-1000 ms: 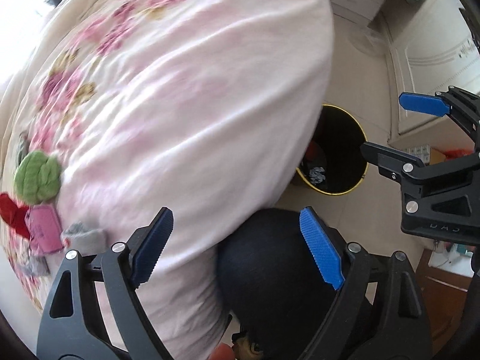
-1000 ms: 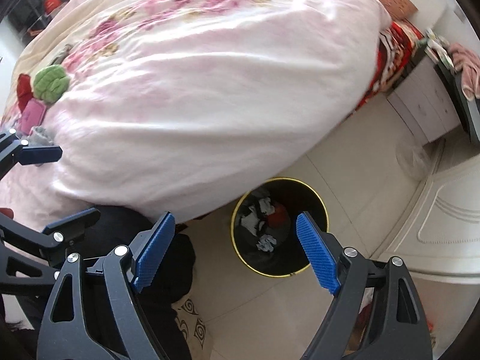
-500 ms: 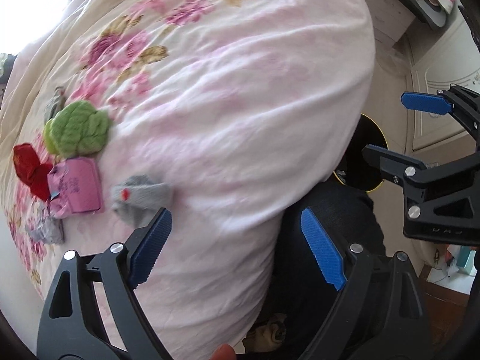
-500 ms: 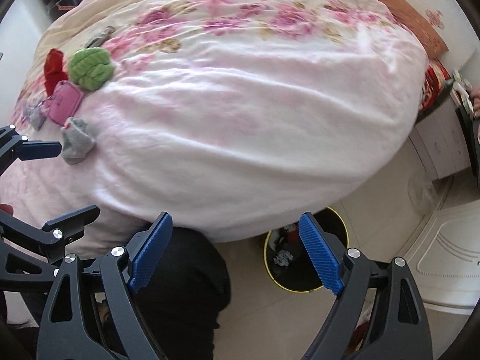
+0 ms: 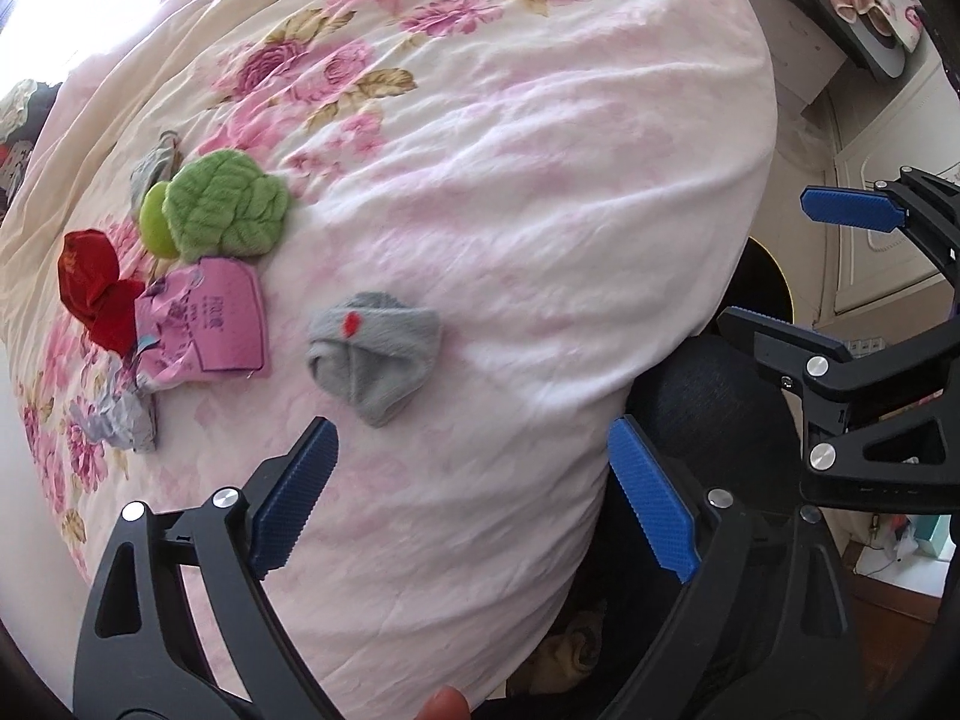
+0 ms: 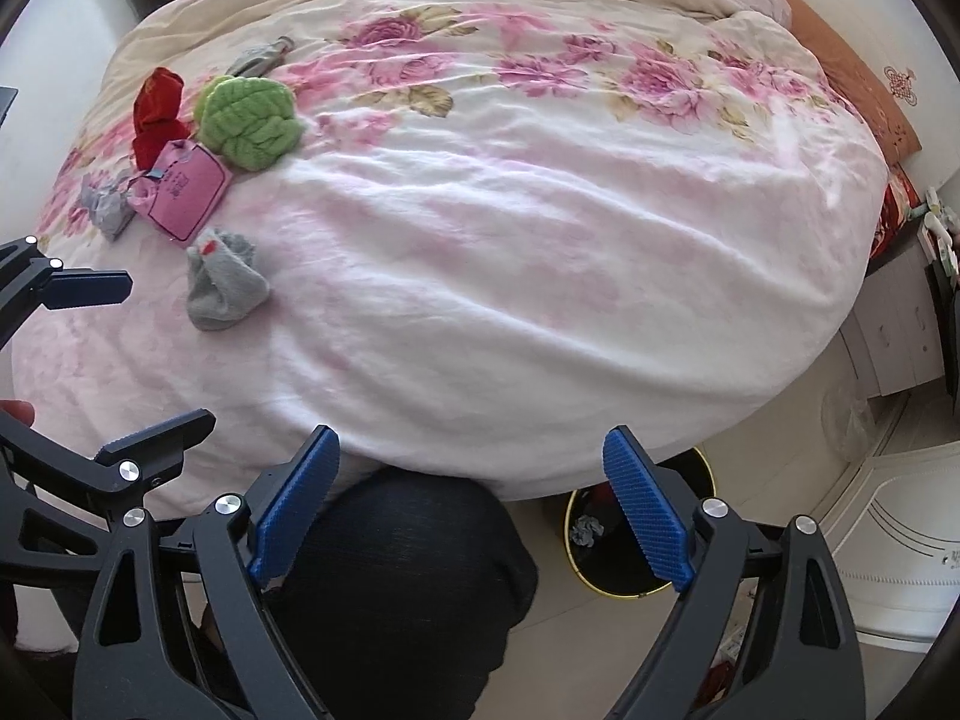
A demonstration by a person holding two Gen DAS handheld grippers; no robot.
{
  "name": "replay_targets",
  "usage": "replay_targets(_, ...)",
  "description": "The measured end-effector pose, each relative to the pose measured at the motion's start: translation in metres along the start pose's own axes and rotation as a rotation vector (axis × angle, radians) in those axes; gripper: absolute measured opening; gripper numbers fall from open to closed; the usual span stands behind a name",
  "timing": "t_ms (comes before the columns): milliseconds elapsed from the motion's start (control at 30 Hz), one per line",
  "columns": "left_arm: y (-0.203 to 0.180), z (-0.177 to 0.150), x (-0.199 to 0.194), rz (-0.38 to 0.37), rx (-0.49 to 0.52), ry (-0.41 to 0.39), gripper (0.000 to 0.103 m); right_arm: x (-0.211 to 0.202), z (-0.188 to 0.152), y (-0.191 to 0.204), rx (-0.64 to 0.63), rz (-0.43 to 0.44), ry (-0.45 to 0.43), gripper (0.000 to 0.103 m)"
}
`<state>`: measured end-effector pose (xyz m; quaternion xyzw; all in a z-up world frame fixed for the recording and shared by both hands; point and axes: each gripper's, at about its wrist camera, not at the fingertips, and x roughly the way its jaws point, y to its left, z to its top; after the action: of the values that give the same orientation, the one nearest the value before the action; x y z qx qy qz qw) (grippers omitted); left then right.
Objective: Collect trash
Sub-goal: 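Move both open grippers back over the bed toward the pink bag and grey sock, then grasp the pink snack bag with the left gripper while the right grasps the grey sock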
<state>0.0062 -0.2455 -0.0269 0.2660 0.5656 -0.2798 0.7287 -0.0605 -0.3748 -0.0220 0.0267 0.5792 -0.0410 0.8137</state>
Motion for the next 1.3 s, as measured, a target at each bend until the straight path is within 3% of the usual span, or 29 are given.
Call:
replay_targets(767,0.09,-0.031,0.005,0.052,0.099,-0.001,0.09,0.014,0.022,0.075,0.089,0.009,0.026,0.086)
replay_targets(1300,0.128,-0.008,0.039,0.008,0.28,-0.005,0.094,0.039,0.042,0.098,0.186,-0.009,0.076,0.086)
